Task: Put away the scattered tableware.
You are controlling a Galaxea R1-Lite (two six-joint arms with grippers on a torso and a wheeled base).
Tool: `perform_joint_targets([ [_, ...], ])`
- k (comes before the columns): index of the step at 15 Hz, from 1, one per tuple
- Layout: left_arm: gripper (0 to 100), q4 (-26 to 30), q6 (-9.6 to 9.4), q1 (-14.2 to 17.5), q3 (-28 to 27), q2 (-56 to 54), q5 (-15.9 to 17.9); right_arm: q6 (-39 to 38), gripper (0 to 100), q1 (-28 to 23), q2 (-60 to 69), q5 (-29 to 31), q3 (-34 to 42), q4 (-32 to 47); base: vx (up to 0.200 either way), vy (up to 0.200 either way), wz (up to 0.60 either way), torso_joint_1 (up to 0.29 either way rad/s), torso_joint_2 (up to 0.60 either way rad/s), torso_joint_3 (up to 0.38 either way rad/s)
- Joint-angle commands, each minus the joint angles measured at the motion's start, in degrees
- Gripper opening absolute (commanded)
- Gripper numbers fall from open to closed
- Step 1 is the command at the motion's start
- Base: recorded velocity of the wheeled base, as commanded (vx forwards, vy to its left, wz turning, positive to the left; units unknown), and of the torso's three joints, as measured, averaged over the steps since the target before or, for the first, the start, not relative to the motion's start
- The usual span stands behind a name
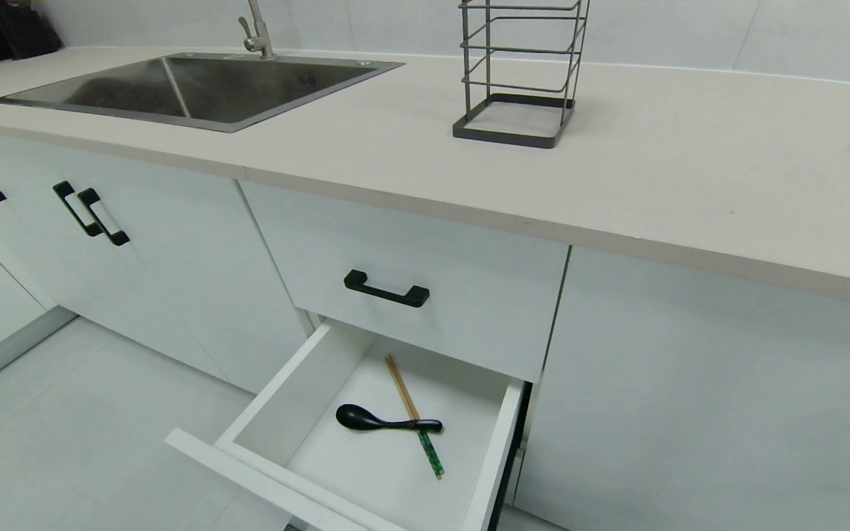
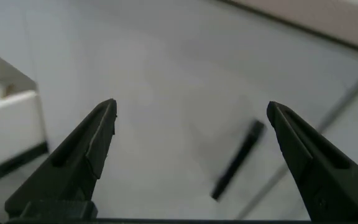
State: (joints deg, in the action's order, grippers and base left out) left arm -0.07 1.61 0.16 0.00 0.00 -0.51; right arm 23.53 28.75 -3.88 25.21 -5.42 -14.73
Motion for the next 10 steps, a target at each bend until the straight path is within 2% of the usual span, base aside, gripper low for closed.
perform_joint_targets([
  [1, 100, -0.1, -0.03, 0.0, 0.0, 0.0, -0.1, -0.4, 100, -7.4, -0.4, -0.2, -10.0, 3.9, 0.000, 0.000, 0.00, 0.000, 0.00, 0.000],
  [3, 100, 0.0, 0.06, 0.0, 0.0, 0.0, -0.1, -0.8, 100, -8.5, -5.7, -0.2, -15.5, 4.3, 0.000, 0.000, 0.00, 0.000, 0.00, 0.000],
  [4, 100, 0.0, 0.06, 0.0, 0.0, 0.0, 0.0, -2.8, 100, -11.4, -7.0, -0.2, -17.3, 4.2, 0.000, 0.000, 0.00, 0.000, 0.00, 0.000],
  [6, 100, 0.0, 0.06, 0.0, 0.0, 0.0, 0.0, -5.2, 100, -16.1, -5.2, -0.2, -17.6, 5.8, 0.000, 0.000, 0.00, 0.000, 0.00, 0.000],
  [8, 100, 0.0, 0.06, 0.0, 0.0, 0.0, 0.0, -6.6, 100, -16.3, -1.7, -0.2, -16.1, 8.2, 0.000, 0.000, 0.00, 0.000, 0.00, 0.000],
  [10, 100, 0.0, 0.06, 0.0, 0.0, 0.0, 0.0, -6.7, 100, -17.8, -2.0, -0.2, -16.1, 6.4, 0.000, 0.000, 0.00, 0.000, 0.00, 0.000],
])
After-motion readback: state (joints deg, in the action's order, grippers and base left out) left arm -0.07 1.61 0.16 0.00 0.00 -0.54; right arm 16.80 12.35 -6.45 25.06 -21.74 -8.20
